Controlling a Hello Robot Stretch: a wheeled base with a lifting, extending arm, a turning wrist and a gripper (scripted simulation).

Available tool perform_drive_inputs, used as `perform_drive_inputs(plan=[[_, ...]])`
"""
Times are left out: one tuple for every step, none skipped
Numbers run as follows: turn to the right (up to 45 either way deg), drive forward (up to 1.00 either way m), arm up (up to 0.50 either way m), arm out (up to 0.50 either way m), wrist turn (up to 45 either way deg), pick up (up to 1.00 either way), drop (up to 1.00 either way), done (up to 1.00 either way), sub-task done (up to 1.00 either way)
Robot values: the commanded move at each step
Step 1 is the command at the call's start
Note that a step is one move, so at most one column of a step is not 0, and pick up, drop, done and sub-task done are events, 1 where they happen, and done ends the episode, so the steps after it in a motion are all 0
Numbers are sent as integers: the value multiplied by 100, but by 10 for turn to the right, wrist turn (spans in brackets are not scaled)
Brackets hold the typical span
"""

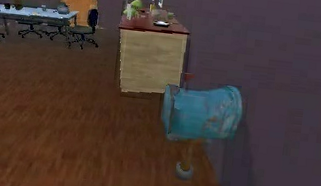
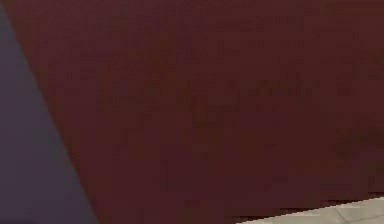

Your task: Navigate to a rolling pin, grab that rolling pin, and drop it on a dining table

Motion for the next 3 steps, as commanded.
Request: perform_drive_inputs(plan=[[-270, 0, 0, 0, 0, 0, 0, 0, 0], [0, 100, 0, 0, 0, 0, 0, 0, 0], [0, 100, 0, 0, 0, 0, 0, 0, 0]])
